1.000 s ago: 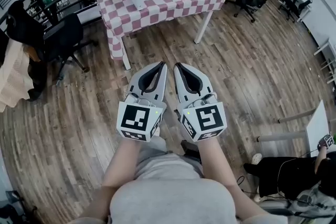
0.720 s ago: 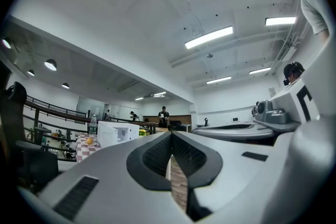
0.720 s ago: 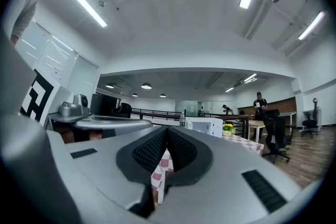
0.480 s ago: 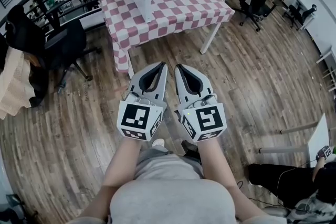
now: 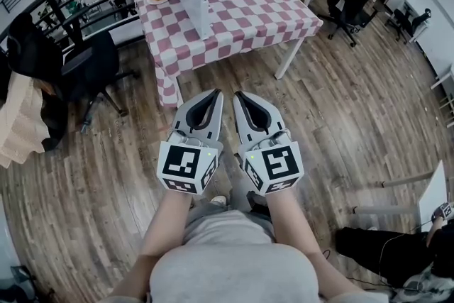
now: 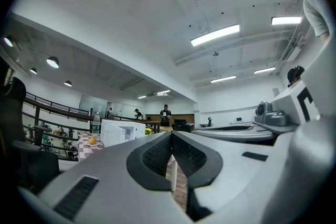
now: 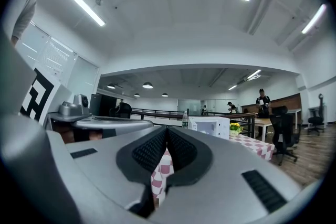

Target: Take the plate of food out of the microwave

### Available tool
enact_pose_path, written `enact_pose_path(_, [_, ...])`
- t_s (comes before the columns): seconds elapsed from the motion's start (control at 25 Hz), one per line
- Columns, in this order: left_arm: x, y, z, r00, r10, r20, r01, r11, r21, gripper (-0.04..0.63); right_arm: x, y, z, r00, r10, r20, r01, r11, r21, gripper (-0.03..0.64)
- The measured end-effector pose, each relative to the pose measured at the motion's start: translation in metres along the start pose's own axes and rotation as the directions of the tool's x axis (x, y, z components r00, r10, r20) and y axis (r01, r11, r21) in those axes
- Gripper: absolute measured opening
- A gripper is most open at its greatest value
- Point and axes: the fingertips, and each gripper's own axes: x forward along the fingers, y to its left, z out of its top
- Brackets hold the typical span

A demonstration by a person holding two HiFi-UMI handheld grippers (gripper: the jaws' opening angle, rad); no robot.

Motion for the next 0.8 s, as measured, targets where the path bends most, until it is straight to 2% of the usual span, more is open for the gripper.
enact_pose_path(0.28, [0.032,0.015,-0.003,1.0,0.027,0.001,-0.027,1.0,-0.004,0.003,0.024,-0.023,-0.007,1.0,0.022,0.006,-0.022,1.0,0.02,0.026])
enact_pose_path(0.8, [0.117,0.032,-0.004,0.997,0.077,0.001,-0.077,0.997,0.009,0.003,0.077,-0.096,-0.009,0.998,0.063,0.028,-0.064,0.997,0.039,0.026])
